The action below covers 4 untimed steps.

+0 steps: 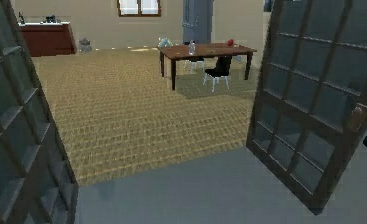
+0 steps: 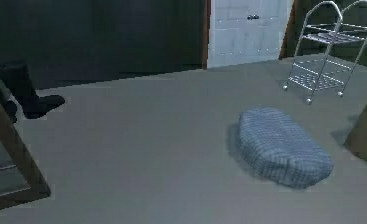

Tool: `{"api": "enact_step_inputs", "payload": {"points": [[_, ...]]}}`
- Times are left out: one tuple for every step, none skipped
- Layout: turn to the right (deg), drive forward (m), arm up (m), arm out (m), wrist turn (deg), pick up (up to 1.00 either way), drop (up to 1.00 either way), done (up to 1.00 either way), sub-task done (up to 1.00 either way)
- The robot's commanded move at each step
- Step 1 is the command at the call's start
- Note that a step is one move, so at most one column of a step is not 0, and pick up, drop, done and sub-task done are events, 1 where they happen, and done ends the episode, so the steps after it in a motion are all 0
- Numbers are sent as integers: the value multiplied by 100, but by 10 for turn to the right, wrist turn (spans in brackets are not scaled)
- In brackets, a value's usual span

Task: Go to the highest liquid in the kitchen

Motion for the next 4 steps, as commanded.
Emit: {"api": "enact_step_inputs", "payload": {"points": [[0,40,0,0,0,0,0,0,0],[-150,0,0,0,0,0,0,0,0],[0,100,0,0,0,0,0,0,0],[-30,0,0,0,0,0,0,0,0]]}}
